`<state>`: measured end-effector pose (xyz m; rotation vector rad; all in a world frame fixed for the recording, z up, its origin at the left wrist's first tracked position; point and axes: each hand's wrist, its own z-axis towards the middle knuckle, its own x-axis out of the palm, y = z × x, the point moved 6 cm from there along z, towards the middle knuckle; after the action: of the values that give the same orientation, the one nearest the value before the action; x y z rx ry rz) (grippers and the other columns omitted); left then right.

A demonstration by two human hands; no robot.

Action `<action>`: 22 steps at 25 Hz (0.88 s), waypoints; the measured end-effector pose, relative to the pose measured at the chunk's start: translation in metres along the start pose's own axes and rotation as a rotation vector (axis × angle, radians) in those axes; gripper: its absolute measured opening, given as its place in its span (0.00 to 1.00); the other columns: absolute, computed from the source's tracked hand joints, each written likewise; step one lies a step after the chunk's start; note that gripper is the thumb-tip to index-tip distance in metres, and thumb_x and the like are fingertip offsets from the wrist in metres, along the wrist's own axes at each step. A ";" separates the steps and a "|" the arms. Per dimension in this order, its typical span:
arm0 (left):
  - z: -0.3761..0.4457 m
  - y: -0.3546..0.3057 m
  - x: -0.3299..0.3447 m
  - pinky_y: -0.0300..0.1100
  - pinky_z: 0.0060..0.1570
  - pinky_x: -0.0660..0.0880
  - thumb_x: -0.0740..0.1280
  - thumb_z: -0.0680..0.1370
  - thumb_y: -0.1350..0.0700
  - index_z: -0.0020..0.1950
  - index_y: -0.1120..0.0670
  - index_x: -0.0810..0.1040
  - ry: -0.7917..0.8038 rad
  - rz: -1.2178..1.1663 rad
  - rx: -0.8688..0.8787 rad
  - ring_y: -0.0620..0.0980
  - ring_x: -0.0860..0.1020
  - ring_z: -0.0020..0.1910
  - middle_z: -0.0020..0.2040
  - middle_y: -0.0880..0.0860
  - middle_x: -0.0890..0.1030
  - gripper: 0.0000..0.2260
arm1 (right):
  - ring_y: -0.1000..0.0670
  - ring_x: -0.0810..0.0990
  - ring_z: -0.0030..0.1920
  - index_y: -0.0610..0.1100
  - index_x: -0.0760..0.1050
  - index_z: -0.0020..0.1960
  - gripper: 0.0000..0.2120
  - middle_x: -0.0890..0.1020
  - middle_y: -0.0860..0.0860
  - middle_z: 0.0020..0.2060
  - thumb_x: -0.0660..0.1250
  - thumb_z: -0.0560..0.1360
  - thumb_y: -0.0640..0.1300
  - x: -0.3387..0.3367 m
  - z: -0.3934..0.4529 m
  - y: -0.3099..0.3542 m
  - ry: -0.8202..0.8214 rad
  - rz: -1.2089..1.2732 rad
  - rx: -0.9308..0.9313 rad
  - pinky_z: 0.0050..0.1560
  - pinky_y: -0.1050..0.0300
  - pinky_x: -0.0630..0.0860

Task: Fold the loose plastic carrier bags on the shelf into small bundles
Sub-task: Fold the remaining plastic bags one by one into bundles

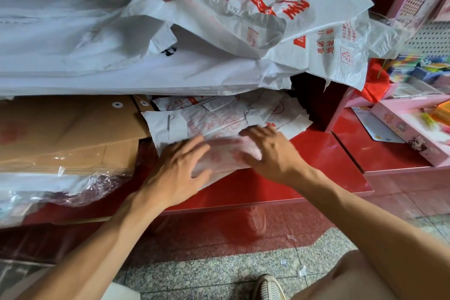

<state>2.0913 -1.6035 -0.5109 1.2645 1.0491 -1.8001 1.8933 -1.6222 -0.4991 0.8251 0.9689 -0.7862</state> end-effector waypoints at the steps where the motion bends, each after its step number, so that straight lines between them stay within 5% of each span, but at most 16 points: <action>1: -0.001 -0.003 0.011 0.49 0.75 0.55 0.51 0.73 0.33 0.75 0.52 0.66 0.127 -0.026 0.018 0.51 0.61 0.76 0.78 0.50 0.61 0.36 | 0.46 0.70 0.68 0.49 0.69 0.71 0.28 0.72 0.50 0.70 0.62 0.75 0.61 0.014 0.001 0.009 0.143 -0.014 -0.063 0.64 0.46 0.69; 3: 0.000 0.002 0.017 0.44 0.76 0.52 0.48 0.71 0.31 0.78 0.51 0.61 0.181 -0.055 -0.006 0.47 0.57 0.77 0.79 0.48 0.58 0.40 | 0.49 0.62 0.74 0.51 0.62 0.76 0.31 0.64 0.53 0.76 0.61 0.76 0.63 0.034 0.001 0.008 0.344 -0.063 -0.049 0.72 0.46 0.61; 6: 0.004 0.008 0.007 0.43 0.73 0.59 0.59 0.77 0.44 0.78 0.51 0.60 0.104 -0.093 -0.058 0.47 0.63 0.75 0.77 0.49 0.65 0.31 | 0.47 0.71 0.69 0.49 0.66 0.73 0.26 0.72 0.51 0.70 0.60 0.78 0.55 0.024 0.003 -0.003 0.252 -0.119 -0.003 0.67 0.47 0.69; 9: 0.005 0.018 -0.002 0.44 0.58 0.74 0.62 0.76 0.60 0.73 0.51 0.68 0.009 -0.066 -0.126 0.53 0.78 0.60 0.66 0.52 0.78 0.24 | 0.45 0.78 0.57 0.48 0.73 0.66 0.21 0.80 0.51 0.59 0.60 0.74 0.43 0.008 0.004 -0.011 0.199 -0.152 0.059 0.56 0.51 0.72; 12: 0.004 0.039 -0.014 0.42 0.35 0.73 0.64 0.77 0.62 0.50 0.48 0.78 -0.107 -0.222 -0.274 0.52 0.80 0.37 0.45 0.52 0.83 0.09 | 0.47 0.79 0.38 0.47 0.79 0.48 0.06 0.81 0.50 0.38 0.64 0.75 0.41 -0.009 0.001 -0.028 0.087 0.112 0.244 0.39 0.56 0.72; 14: 0.003 0.050 -0.021 0.41 0.36 0.71 0.66 0.78 0.60 0.40 0.48 0.78 -0.186 -0.522 -0.392 0.50 0.78 0.35 0.36 0.50 0.81 0.09 | 0.53 0.69 0.27 0.45 0.73 0.34 0.12 0.71 0.52 0.27 0.68 0.76 0.44 -0.022 -0.005 -0.049 -0.046 0.425 0.423 0.28 0.59 0.62; 17: 0.000 0.060 -0.022 0.47 0.42 0.75 0.68 0.78 0.55 0.50 0.45 0.80 -0.287 -0.785 -0.450 0.54 0.81 0.39 0.38 0.54 0.84 0.05 | 0.52 0.71 0.31 0.40 0.78 0.43 0.12 0.76 0.50 0.33 0.71 0.75 0.50 -0.030 -0.018 -0.065 -0.153 0.713 0.648 0.34 0.58 0.65; 19: -0.001 0.060 -0.012 0.47 0.43 0.73 0.69 0.77 0.48 0.68 0.41 0.71 -0.180 -0.692 -0.468 0.54 0.78 0.40 0.36 0.51 0.82 0.20 | 0.53 0.77 0.40 0.46 0.75 0.56 0.16 0.80 0.51 0.41 0.74 0.72 0.50 -0.020 -0.023 -0.069 0.031 0.678 0.741 0.40 0.57 0.71; 21: -0.005 0.055 -0.006 0.43 0.58 0.69 0.72 0.73 0.41 0.78 0.38 0.50 -0.007 -0.561 -0.450 0.47 0.76 0.58 0.58 0.45 0.79 0.42 | 0.53 0.77 0.41 0.47 0.70 0.64 0.26 0.79 0.52 0.41 0.76 0.70 0.45 -0.012 -0.024 -0.069 0.186 0.592 0.762 0.41 0.59 0.72; 22: -0.007 0.049 -0.008 0.43 0.66 0.62 0.73 0.71 0.40 0.78 0.37 0.46 0.046 -0.421 -0.373 0.47 0.69 0.68 0.70 0.43 0.69 0.46 | 0.53 0.77 0.40 0.46 0.68 0.65 0.27 0.79 0.52 0.41 0.76 0.70 0.46 -0.013 -0.022 -0.070 0.194 0.532 0.749 0.40 0.58 0.72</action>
<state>2.1391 -1.6175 -0.5160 0.9062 1.6855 -1.7591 1.8210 -1.6333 -0.5112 1.7505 0.5547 -0.5979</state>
